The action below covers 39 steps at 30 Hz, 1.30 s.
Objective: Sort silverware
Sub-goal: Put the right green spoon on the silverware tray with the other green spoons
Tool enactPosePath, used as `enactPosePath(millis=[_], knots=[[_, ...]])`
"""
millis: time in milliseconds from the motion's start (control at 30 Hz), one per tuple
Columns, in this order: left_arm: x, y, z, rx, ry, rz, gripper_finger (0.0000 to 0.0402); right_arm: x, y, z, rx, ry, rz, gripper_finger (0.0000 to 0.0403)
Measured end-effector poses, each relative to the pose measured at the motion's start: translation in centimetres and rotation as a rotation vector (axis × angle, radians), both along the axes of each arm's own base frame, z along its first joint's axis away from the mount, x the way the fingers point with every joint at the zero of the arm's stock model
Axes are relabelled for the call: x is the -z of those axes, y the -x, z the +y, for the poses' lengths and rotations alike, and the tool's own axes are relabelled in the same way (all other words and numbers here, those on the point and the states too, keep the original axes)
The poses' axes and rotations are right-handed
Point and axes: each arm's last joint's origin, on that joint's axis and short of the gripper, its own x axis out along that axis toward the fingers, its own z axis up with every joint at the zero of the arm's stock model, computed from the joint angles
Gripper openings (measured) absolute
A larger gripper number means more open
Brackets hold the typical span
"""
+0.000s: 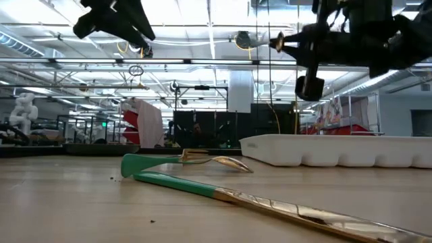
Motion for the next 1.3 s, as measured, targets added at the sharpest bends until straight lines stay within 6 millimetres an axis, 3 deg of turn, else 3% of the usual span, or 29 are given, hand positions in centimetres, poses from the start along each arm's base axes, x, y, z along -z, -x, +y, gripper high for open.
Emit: enactPosePath(millis=[100,267,400,567,767,967,1067,1300], knots=[[-0.2,-0.4,0.4,-0.023,-0.009,-0.029,0.0118,0.6,0.2,-0.8,0.021,-0.036,-0.054,0.0000],[-0.9,-1.5,1.3,-0.013,-0.037,-0.091,0.0118,2.4,0.0,-2.7,0.100,-0.119,0.025,0.0000],[-1.9,-2.9,2.6,-0.021,-0.064,-0.191,0.0118,2.1,-0.1,-2.8,0.074,-0.104,-0.065,0.0000],[-3.3,-5.6,6.0,0.021,-0.028,-0.364,0.0118,0.7,0.2,-2.6,0.053,-0.071,-0.209,0.0000],[-3.9,-9.1,10.9,0.241,0.089,-0.649,0.0118,0.0,0.4,-2.1,0.003,-0.034,-0.266,0.0000],[-1.5,-11.9,13.2,0.374,0.200,-0.752,0.0118,-0.3,0.3,-2.1,0.000,-0.009,-0.283,0.0000],[0.1,-13.0,13.5,0.395,0.220,-0.750,0.0118,-0.4,0.3,-2.1,0.001,0.005,-0.297,0.0000],[0.8,-14.5,13.5,0.480,0.201,-0.925,0.0118,-0.4,0.3,-2.1,0.004,0.014,-0.298,0.0000]])
